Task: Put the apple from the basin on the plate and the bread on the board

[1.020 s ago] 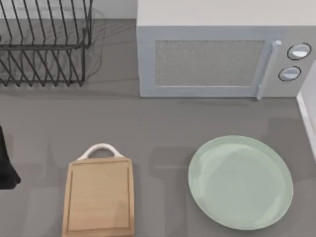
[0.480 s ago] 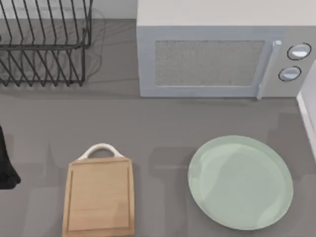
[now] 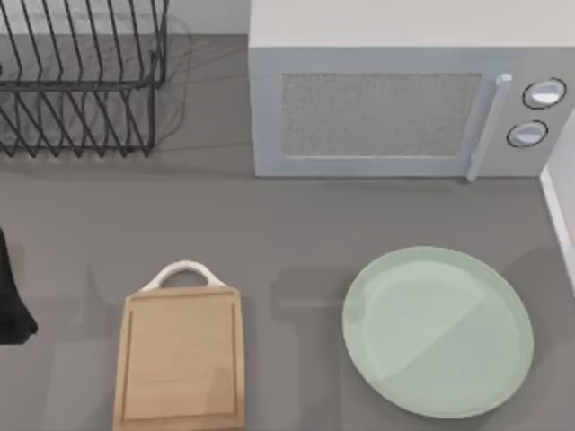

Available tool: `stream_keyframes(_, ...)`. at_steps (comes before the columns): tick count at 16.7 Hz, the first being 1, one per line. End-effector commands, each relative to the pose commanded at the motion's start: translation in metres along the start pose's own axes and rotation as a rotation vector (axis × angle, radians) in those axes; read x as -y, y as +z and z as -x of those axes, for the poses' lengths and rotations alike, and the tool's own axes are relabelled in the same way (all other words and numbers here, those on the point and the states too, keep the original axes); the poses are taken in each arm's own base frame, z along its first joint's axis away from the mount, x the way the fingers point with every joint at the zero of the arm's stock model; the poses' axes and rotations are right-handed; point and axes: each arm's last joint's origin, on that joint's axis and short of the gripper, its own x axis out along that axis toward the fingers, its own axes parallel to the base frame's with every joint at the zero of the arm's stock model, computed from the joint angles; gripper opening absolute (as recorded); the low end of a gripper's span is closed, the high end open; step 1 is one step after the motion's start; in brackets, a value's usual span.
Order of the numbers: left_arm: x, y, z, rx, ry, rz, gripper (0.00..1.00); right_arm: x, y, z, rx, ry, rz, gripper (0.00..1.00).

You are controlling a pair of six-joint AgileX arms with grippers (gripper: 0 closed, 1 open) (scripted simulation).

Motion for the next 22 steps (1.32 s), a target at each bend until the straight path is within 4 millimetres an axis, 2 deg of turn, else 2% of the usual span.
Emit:
stream_keyframes(2, 0.000, 0.000, 0.000, 0.000, 0.000, 0.000, 1.00, -0.001, -0.004, -0.028, 0.000, 0.000, -0.001, 1.00)
stream_keyframes(4, 0.000, 0.000, 0.000, 0.000, 0.000, 0.000, 1.00, -0.002, -0.009, -0.047, -0.012, 0.004, -0.002, 1.00)
stream_keyframes(9, 0.000, 0.000, 0.000, 0.000, 0.000, 0.000, 1.00, -0.003, -0.011, -0.052, -0.017, 0.005, -0.002, 1.00)
stream_keyframes(22, 0.000, 0.000, 0.000, 0.000, 0.000, 0.000, 1.00, -0.003, -0.011, -0.052, -0.017, 0.005, -0.002, 0.02)
